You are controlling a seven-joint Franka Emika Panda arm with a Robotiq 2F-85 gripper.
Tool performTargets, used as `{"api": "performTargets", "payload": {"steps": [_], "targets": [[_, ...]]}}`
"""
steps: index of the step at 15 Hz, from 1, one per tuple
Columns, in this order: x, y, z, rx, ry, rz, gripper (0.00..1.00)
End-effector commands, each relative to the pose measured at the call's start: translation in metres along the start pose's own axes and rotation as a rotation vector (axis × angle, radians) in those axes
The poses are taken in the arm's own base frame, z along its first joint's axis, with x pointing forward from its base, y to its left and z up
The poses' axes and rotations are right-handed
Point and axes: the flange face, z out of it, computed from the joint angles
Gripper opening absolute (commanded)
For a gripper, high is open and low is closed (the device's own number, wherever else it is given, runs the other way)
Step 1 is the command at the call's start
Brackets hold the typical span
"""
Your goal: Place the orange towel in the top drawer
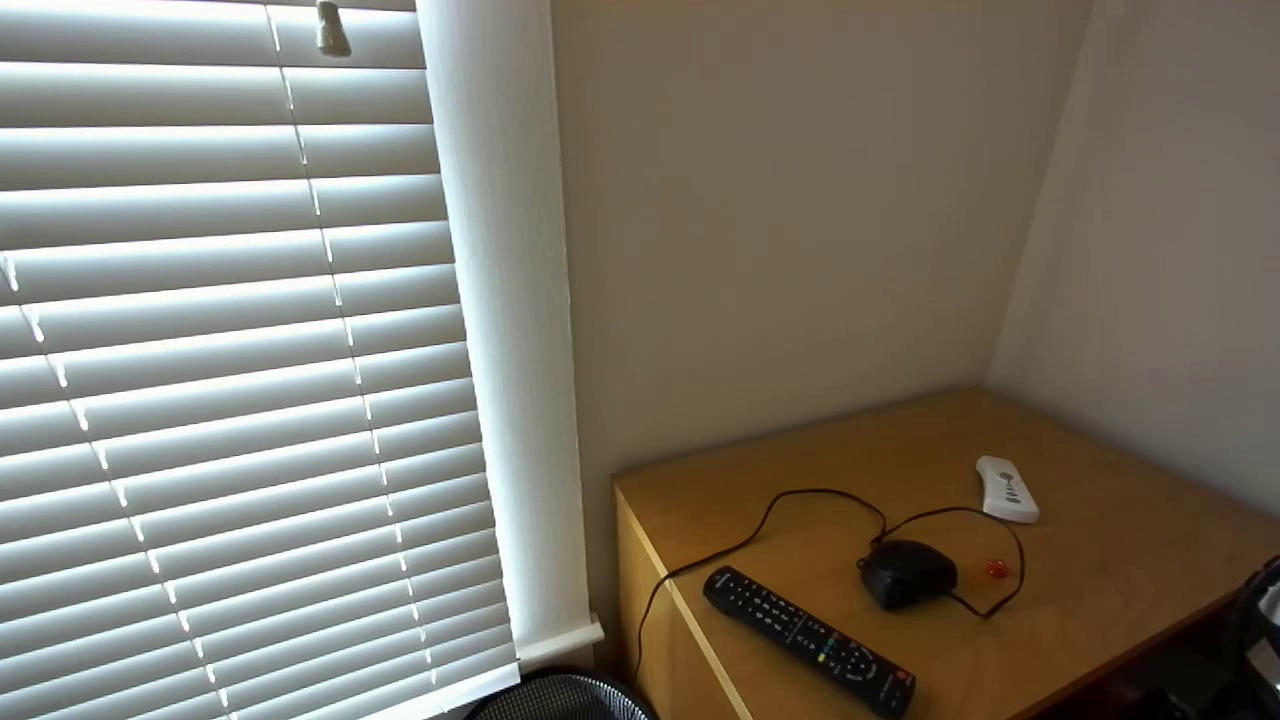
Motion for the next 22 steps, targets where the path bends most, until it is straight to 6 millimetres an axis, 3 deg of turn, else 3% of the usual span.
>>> {"api": "performTargets", "payload": {"steps": [1, 5, 9, 12, 16, 22], "targets": [[-0.002, 0.007, 0.003, 0.048, -0.057, -0.011, 1.0], [-0.007, -0.007, -0.023, 0.022, -0.015, -0.083, 1.0], [-0.016, -0.03, -0.058, -0.003, 0.026, -0.166, 1.0], [-0.019, -0.036, -0.086, -0.071, 0.072, -0.215, 1.0], [-0.025, -0.04, -0.131, -0.185, 0.067, -0.305, 1.0], [-0.044, -0.074, -0.197, -0.307, -0.029, -0.556, 1.0]]}}
